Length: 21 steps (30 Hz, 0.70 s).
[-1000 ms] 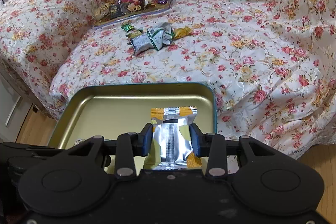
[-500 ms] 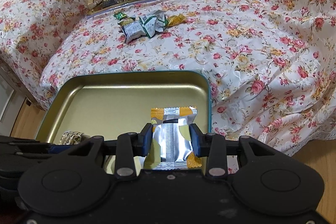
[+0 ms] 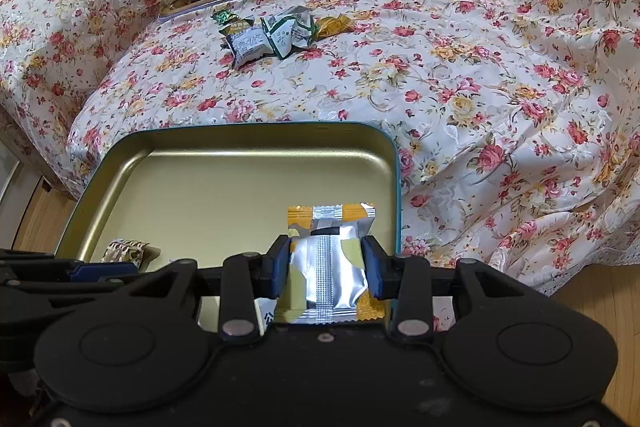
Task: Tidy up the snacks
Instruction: 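Lower the hawthorn packet into the tray with left tool while right tool releases yellow packet there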
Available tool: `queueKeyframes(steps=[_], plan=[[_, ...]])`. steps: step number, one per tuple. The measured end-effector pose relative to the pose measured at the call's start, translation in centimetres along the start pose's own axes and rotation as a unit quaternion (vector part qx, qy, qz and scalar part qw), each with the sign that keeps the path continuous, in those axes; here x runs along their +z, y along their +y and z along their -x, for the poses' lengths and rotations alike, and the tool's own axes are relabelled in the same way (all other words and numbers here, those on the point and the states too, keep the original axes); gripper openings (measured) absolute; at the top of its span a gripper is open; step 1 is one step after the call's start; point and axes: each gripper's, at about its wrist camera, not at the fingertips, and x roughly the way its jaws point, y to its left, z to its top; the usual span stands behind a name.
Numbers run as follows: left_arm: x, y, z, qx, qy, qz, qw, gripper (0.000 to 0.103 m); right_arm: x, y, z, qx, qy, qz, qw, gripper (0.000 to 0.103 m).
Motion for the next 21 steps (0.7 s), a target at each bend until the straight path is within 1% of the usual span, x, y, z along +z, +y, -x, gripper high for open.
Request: queueKeyframes(steps=[9,21], plan=[[-0.03,0.03,-0.02,0.0,0.001,0.002,1.0,0.031,-0.01,0.0,-0.06,0.0,0.0,0.0,1.0,0.043],[-0.05,0.12,-0.01,0.002,0.0,0.003,1.0,0.031,0.1,0.29,0.8,0.002,-0.012,0.001,1.0,0.043]])
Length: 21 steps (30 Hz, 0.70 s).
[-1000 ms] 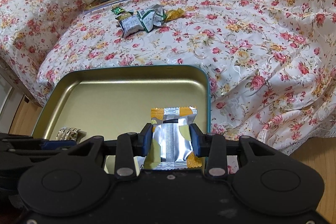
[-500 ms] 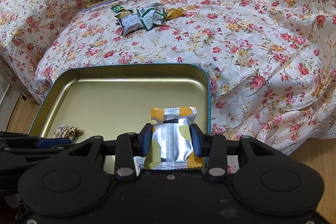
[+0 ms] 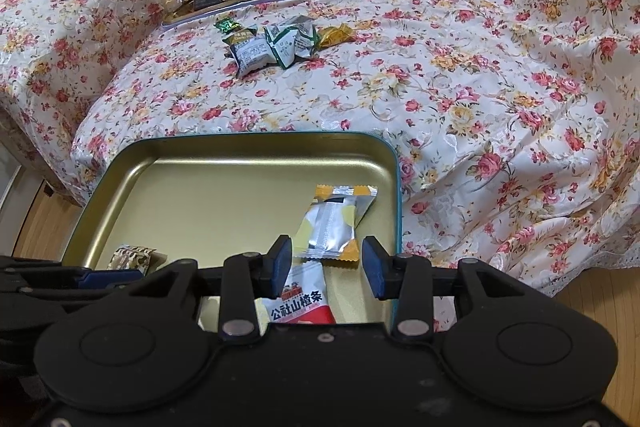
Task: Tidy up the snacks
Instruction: 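Lower the hawthorn packet into the tray with left tool while right tool releases yellow packet there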
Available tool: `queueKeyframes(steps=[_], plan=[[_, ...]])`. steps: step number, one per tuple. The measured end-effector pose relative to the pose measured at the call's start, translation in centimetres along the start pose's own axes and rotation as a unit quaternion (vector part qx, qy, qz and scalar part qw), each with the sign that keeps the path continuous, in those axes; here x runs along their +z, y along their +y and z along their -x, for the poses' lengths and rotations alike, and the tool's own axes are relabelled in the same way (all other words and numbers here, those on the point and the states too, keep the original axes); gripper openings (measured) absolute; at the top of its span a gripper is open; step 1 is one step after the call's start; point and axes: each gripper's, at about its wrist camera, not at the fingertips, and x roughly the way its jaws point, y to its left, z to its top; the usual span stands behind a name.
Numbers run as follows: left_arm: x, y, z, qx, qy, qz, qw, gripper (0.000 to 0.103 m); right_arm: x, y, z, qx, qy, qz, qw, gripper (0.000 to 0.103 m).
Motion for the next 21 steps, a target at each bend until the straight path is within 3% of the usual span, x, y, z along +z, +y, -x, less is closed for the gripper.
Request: queueKeyframes(steps=[21], plan=[[0.0,0.4,0.5,0.016,-0.009,0.014,0.9997,0.031,-0.6,1.2,0.6,0.015,0.006,0.023,1.0,0.043]])
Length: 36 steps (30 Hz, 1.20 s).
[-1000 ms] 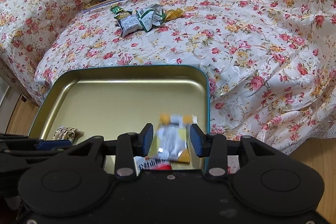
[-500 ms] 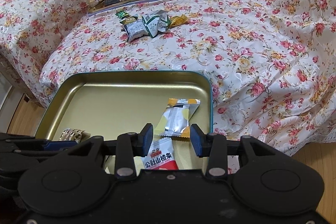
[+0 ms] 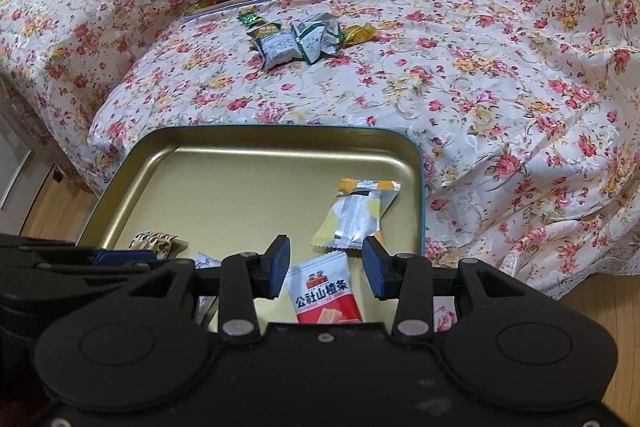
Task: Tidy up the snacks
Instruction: 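Lower the hawthorn packet into the tray with left tool while right tool releases yellow packet there, then move both open tools back toward the remaining snacks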
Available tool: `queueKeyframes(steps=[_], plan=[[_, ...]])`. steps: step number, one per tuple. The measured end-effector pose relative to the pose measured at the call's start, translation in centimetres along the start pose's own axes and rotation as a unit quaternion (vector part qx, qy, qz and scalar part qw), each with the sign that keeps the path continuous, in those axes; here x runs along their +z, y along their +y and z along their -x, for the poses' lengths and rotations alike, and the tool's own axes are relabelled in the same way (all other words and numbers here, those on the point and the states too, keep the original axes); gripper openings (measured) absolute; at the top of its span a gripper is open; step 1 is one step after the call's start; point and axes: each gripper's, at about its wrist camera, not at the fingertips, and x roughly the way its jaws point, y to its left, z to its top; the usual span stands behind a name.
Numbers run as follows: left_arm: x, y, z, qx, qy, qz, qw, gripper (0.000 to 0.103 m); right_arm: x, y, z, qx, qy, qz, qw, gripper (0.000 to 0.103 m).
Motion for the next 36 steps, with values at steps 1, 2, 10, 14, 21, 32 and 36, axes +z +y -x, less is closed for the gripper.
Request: queueKeyframes(steps=[1,2,10,14,21,32,36], plan=[[0.0,0.1,0.0,0.001,-0.001,0.002,1.0,0.031,-0.1,0.1,0.0,0.001,0.001,0.002,1.0,0.043],[0.0,0.2,0.0,0.002,-0.001,0.004,1.0,0.031,-0.1,0.2,0.0,0.002,0.001,0.003,1.0,0.043],[0.4,0.9,0.6,0.025,-0.021,0.019,0.9993,0.031,-0.2,0.8,0.3,0.006,0.001,0.013,1.0,0.043],[0.9,1.4,0.9,0.031,-0.029,0.02,0.9989,0.031,0.2,0.8,0.4,0.007,-0.002,0.016,1.0,0.044],[3.3,2.6,1.9,0.051,-0.059,0.019,0.9968,0.031,2.0,0.6,1.3,0.009,-0.023,0.022,0.999,0.044],[8.4,4.5,3.6,0.084,-0.116,0.01,0.9896,0.035,7.0,0.4,2.1,-0.007,-0.076,0.043,0.996,0.046],[10.4,5.1,3.8,0.094,-0.131,0.008,0.987,0.036,8.9,0.1,1.6,-0.011,-0.089,0.048,0.995,0.046]])
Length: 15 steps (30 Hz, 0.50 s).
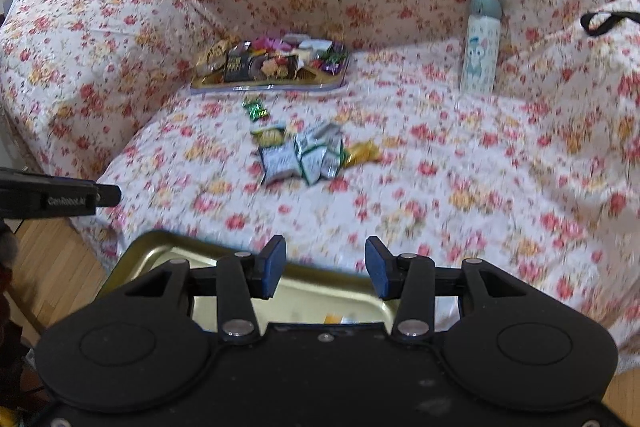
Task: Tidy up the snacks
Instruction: 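Move both open tools back toward the remaining snacks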
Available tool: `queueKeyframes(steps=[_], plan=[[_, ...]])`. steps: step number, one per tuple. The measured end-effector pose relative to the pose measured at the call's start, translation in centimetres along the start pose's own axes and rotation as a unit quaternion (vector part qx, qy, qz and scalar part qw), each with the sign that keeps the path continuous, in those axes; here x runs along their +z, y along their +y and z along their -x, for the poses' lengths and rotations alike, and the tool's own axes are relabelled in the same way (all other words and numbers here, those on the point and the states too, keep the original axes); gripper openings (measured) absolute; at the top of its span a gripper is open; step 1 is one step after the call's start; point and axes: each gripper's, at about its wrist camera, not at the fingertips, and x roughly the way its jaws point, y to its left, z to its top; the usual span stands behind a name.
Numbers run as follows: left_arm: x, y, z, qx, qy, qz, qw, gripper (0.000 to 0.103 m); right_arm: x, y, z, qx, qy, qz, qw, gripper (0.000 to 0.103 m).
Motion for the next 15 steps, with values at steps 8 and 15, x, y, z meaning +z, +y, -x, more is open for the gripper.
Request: queueKeyframes(steps=[8,15], plan=[[3.2,0.5,-1.7,-0.016,-0.02,0.013,0.9996,0.037,2.6,-0.7,-2.8,0.001,-0.015,-0.011,1.0,0.046],[4.9,0.3,-4.5,-0.014,-0.032,0.01,0.9993,0.037,4.4,-1.1,-5.6,-0.023,-0.04,0.001,0.999,0.046]])
